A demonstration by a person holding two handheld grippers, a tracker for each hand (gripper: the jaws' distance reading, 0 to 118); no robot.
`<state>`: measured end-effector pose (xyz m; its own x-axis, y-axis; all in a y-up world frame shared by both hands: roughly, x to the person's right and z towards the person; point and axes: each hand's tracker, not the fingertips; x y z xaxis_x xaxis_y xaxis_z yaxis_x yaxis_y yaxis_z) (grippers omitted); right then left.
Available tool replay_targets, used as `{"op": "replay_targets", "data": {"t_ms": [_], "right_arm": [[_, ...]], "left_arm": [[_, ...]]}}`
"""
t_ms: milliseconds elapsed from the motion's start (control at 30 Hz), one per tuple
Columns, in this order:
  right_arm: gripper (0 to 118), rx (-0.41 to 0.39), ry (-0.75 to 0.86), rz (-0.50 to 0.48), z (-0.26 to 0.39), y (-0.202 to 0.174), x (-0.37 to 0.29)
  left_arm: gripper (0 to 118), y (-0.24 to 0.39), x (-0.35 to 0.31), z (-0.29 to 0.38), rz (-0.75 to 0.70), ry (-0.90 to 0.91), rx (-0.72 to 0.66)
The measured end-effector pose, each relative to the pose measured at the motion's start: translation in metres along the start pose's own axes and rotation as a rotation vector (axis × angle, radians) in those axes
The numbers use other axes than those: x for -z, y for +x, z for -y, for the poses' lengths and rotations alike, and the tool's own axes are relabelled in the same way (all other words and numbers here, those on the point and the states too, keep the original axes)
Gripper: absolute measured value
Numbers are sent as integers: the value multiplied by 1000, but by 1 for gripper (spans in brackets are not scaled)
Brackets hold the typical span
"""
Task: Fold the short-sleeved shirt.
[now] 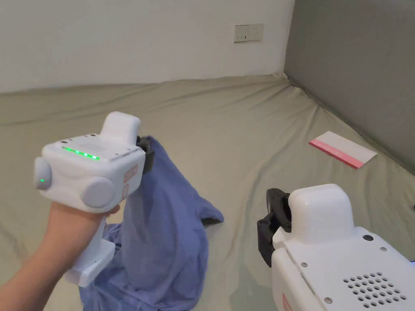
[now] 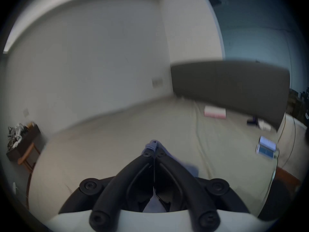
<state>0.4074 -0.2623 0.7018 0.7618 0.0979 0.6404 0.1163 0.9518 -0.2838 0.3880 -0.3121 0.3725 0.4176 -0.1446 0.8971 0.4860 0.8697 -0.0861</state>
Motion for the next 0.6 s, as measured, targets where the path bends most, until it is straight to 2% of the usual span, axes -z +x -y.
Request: {"op": "replay_targets", "data": {"t_ms": [100,167,200,233,267,300,333,367,400,600], "right_arm": [[2,0,-41,19,14,12,12],[2,-5,-75,33,22,18,19],[2,-5,-87,35,26,20,22],[2,-5,-98,35,29,22,25],[2,-5,-110,35,32,22,27],[2,-6,-120,34,35,22,30],[2,-8,-127,32,37,22,32],[2,-13,-132,27,38,20,34],[2,-18,-135,22,37,18,35],[2,-47,-79,-33,15,7,32]], "left_arm": [[0,23,56,58,20,-205,-26],[0,33,70,90,29,-279,-50],[4,38,72,103,20,-311,-52],[14,42,72,113,28,-321,-51],[32,43,70,122,30,-325,-62],[66,43,66,127,42,-337,-96],[92,42,62,131,57,-339,-137],[110,40,51,131,79,-334,-190],[116,36,41,131,81,-294,-236],[116,-4,-53,90,-6,-9,-367]]}}
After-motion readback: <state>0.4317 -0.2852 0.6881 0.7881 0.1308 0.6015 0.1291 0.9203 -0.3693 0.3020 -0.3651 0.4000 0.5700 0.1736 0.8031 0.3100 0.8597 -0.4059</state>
